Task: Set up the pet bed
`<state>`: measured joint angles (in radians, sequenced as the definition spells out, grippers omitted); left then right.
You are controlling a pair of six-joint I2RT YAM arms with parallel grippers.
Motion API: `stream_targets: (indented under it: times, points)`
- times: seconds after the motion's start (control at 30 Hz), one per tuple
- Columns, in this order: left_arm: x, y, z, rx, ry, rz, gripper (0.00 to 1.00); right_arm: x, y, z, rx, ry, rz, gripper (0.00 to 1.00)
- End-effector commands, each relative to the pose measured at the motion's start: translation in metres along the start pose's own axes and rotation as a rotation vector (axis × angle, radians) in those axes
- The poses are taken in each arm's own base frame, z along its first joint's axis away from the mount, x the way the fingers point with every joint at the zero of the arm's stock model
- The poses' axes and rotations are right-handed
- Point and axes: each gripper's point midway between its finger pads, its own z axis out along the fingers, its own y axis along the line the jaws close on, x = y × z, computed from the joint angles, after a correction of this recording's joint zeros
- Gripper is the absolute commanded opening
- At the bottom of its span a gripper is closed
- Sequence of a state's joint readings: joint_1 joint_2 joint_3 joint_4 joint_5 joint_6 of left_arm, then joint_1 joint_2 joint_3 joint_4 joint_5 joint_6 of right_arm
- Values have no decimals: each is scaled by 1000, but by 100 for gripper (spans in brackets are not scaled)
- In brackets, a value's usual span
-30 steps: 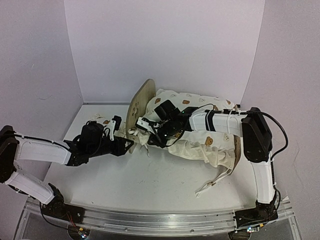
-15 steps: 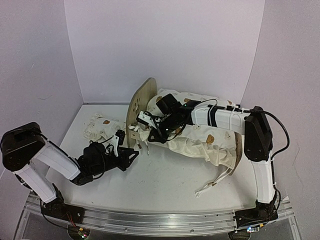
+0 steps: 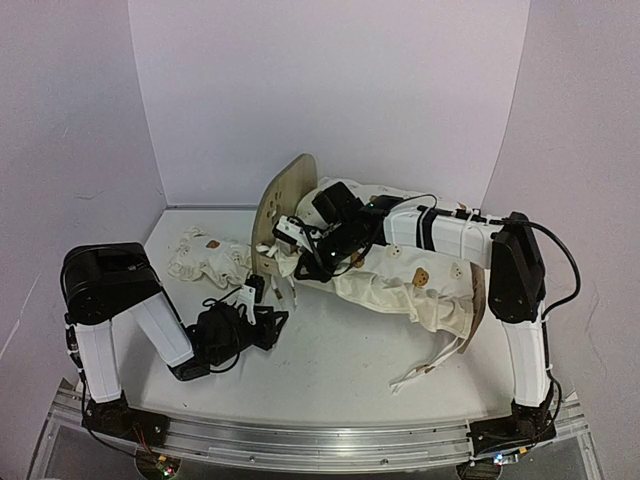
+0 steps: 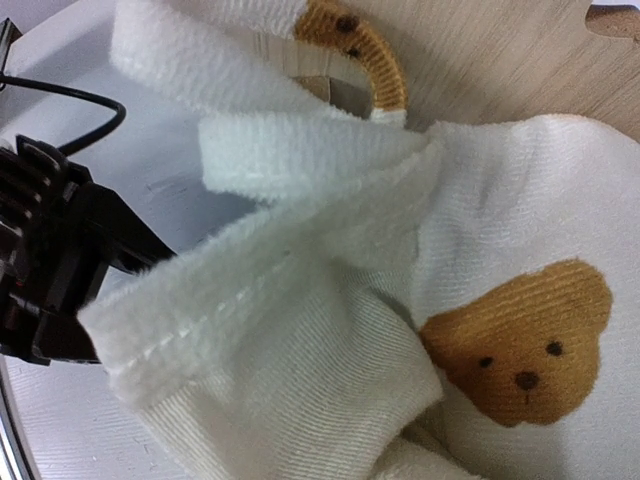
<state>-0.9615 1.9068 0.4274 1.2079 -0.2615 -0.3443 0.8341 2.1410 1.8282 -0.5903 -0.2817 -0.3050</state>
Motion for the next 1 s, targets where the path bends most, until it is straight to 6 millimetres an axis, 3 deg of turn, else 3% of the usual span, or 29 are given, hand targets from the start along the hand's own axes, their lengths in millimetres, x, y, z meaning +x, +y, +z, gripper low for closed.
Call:
stream_targets:
  times: [0.0,0.1,0.53,0.63,0.8,0.87,0.97]
  points:
    - [-5,-1,17,-62,-36,-89,44,-108,-3,-95,51,-344,5,0]
    - [12,12,28,-161,34,-117,44,-106,-4,-92,52,-336,7,0]
    - [44,52,49,-489,171,-61,45,-106,-3,-93,49,-339,-5,0]
    - [58,62,51,-562,244,-7,39,-110,-1,-99,47,-352,-12,0]
    - [72,74,42,-633,320,49,12,-114,0,-108,54,-366,-24,0]
    - [69,73,37,-631,332,75,0,-112,-2,-108,63,-362,-25,0]
    - [47,58,28,-567,322,98,0,-104,-1,-100,60,-338,-22,0]
